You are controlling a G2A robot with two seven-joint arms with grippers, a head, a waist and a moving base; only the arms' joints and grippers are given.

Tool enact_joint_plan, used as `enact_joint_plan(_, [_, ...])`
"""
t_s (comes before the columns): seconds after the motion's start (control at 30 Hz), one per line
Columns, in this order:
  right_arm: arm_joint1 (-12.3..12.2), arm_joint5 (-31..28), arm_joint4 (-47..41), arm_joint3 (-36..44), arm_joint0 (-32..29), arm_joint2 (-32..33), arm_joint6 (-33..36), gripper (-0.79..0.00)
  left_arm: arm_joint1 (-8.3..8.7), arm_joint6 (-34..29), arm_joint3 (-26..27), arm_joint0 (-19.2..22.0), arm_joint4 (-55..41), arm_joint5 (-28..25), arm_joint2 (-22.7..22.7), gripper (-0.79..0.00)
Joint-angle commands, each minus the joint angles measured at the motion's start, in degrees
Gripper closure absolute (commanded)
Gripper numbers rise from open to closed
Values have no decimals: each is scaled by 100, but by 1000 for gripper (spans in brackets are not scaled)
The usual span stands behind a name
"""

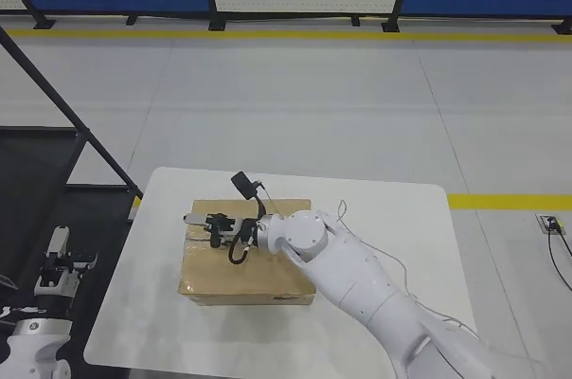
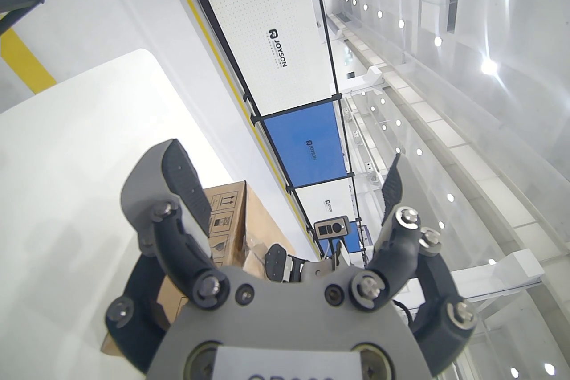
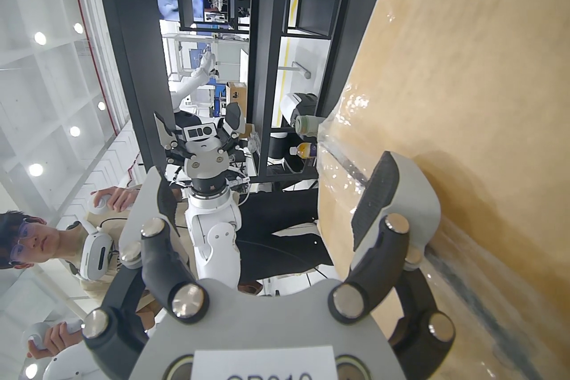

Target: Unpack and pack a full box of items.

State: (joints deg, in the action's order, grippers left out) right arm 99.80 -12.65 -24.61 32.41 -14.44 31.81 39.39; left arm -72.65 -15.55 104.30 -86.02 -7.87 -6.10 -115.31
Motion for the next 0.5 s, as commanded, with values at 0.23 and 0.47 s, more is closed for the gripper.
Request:
enact_joint_plan(0.23, [496,-319,-221,-624,56,-87,-94,-785,54,-314,-172,103,-14,-13,-15,-785])
enact_joint_plan(0.47, [761,-486,-245,-1042,144,-85,122,-785,93,-470,-323,231,49,-6,72,-785])
